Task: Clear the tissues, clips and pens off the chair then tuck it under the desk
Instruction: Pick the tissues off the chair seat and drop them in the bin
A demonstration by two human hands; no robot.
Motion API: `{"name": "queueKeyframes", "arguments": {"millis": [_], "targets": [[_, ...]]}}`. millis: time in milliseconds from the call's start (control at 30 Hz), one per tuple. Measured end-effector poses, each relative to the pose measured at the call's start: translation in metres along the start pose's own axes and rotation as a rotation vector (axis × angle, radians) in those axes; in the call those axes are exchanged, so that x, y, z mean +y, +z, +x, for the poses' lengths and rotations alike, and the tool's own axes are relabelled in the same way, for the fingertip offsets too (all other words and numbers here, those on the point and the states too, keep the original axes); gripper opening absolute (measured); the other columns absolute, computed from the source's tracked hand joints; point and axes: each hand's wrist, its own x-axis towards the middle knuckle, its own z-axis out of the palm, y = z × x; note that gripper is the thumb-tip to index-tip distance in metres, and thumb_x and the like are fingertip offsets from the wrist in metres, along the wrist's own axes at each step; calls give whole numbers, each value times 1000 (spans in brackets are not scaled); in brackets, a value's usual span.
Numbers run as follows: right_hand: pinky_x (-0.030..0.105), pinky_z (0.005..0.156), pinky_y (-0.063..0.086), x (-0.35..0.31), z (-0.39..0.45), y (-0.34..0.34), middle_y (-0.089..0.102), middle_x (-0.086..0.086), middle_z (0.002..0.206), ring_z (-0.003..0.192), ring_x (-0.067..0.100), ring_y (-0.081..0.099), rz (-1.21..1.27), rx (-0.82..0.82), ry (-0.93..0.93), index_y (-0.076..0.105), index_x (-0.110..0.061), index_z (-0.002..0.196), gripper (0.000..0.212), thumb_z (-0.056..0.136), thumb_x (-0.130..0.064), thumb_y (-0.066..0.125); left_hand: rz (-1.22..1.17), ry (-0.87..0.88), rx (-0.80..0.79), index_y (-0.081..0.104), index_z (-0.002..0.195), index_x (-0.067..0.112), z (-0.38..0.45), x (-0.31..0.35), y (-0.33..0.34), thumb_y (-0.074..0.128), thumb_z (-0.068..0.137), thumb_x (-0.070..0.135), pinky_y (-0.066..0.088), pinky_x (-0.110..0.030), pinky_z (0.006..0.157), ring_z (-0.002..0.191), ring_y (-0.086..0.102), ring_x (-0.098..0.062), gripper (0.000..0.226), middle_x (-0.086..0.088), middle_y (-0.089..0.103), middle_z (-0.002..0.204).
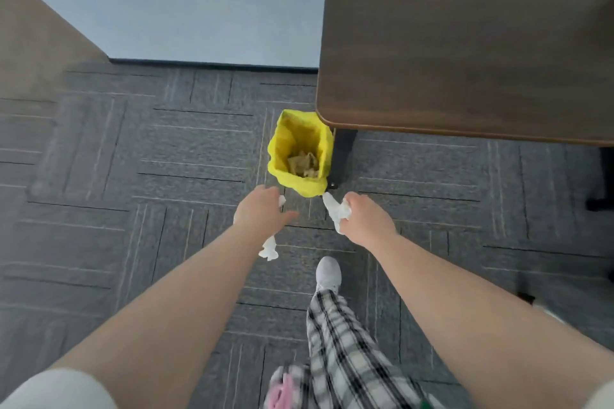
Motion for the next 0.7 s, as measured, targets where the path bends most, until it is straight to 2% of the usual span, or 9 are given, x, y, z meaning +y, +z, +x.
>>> {"name": "queueKeyframes", "arguments": {"millis": [67, 167, 233, 333, 500, 700], "targets": [[40, 74, 42, -22, 23, 1, 60, 16, 111, 100, 38, 58, 42, -4, 63, 52, -6, 107, 28, 92, -28, 44, -56, -39, -1, 51, 117, 8, 23, -13, -10, 63, 83, 50, 46, -41, 87, 111, 54, -30, 56, -11, 49, 121], [35, 67, 38, -49, 55, 5, 62, 14, 109, 93, 35, 60, 20, -16, 86, 50, -11, 100, 18, 91, -26, 46, -151, -61, 16, 51, 113, 6, 57, -26, -20, 63, 84, 48, 45, -41, 86, 109, 54, -31, 52, -13, 49, 119], [36, 68, 38, -64, 74, 8, 61, 11, 111, 93, 34, 58, 6, -31, 105, 49, -14, 99, 17, 92, -29, 46, -188, -68, 29, 50, 112, 5, 78, -34, -23, 62, 85, 45, 45, -39, 84, 108, 54, -31, 50, -13, 48, 118], [39, 73, 42, -79, 104, 15, 58, 10, 116, 101, 35, 57, 8, -38, 148, 51, -13, 113, 28, 92, -32, 47, -234, -62, 44, 50, 112, 4, 112, -44, -25, 61, 86, 44, 45, -39, 83, 105, 55, -32, 48, -13, 48, 116], [41, 78, 47, -94, 160, 29, 57, 9, 120, 105, 33, 58, 66, 4, 274, 48, -16, 123, 38, 88, -26, 54, -271, -6, -54, 49, 113, 5, 180, -56, -20, 61, 85, 47, 44, -37, 83, 107, 52, -30, 51, -13, 49, 115], [41, 80, 50, -100, 230, 53, 59, 10, 118, 103, 33, 58, 232, 71, 462, 48, -16, 119, 35, 85, -24, 55, -312, 45, -118, 48, 116, 2, 261, -61, -17, 66, 84, 38, 38, -32, 79, 107, 50, -31, 51, -15, 48, 119]]}}
